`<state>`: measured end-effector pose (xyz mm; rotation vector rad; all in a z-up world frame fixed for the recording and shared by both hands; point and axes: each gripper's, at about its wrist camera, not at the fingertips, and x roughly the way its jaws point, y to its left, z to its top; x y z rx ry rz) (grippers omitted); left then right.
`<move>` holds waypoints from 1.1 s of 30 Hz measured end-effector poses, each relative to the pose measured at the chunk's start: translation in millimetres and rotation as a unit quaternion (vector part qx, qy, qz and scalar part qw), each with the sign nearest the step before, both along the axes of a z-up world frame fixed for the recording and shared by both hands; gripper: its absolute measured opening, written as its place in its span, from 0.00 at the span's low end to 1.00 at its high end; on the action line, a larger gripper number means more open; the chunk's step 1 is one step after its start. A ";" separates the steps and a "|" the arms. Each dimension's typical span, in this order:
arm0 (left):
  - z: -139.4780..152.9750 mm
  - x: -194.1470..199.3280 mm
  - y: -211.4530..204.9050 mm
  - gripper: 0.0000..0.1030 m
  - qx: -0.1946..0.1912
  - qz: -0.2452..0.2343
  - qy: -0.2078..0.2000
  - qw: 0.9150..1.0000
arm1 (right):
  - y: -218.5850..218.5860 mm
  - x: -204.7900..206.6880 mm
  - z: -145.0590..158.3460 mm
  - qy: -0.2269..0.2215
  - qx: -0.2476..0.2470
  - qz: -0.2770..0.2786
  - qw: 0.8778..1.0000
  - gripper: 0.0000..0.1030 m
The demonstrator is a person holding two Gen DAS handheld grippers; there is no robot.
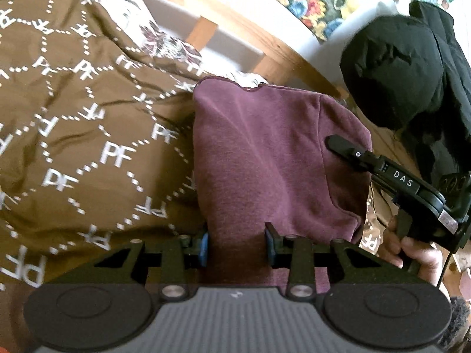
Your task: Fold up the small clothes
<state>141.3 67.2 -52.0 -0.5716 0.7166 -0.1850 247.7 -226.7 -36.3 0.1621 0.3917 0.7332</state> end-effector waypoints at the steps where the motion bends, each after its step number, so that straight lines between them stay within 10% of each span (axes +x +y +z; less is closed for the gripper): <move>1: 0.9 0.1 5.0 0.37 -0.001 0.006 -0.003 1.000 | 6.7 1.5 2.6 -0.002 -0.003 0.004 1.000 0.15; 24: -25.9 4.0 74.5 0.42 -0.008 0.120 0.021 0.993 | 129.5 53.0 -6.0 0.031 -0.040 0.029 0.998 0.15; 33: -28.7 5.0 75.5 0.60 -0.006 0.130 0.041 0.991 | 115.5 60.6 -34.9 0.075 -0.062 -0.024 0.995 0.36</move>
